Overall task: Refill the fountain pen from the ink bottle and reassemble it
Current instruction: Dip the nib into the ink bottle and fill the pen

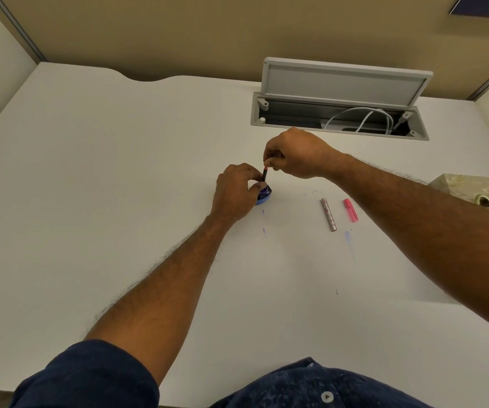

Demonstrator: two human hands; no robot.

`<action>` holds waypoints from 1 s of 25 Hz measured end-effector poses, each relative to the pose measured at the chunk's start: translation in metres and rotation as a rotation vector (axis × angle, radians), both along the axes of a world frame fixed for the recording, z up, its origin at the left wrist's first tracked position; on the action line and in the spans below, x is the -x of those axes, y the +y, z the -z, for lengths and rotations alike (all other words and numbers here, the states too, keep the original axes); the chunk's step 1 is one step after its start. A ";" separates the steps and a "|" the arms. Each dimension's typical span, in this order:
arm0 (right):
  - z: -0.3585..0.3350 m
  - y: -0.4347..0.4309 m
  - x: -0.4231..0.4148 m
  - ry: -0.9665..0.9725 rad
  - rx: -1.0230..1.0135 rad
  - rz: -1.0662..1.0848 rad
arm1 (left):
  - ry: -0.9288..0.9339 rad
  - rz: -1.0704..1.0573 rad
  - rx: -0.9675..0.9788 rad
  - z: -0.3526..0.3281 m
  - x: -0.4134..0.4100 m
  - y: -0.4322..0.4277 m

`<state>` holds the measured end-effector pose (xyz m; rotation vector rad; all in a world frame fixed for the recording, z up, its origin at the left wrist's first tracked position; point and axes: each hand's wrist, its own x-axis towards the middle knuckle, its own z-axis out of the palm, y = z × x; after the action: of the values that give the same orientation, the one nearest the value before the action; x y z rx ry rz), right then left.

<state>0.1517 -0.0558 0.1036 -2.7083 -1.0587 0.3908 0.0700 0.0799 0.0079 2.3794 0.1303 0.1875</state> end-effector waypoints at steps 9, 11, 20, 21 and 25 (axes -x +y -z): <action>0.008 -0.005 0.003 0.030 -0.042 0.058 | -0.005 0.016 -0.014 -0.001 0.000 -0.002; 0.009 -0.006 0.004 0.046 -0.085 0.070 | -0.003 0.012 -0.010 -0.001 0.000 -0.001; 0.040 -0.014 0.027 0.217 -0.332 0.270 | -0.032 0.009 -0.017 -0.001 0.001 -0.003; 0.043 -0.014 0.028 0.203 -0.358 0.284 | -0.036 0.008 -0.015 -0.001 0.001 -0.003; 0.046 -0.014 0.031 0.171 -0.410 0.337 | -0.048 0.014 -0.032 -0.005 0.003 -0.005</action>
<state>0.1208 -0.0698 0.0577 -2.3713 -0.5486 0.3000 0.0673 0.0750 0.0131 2.4047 0.0885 0.2414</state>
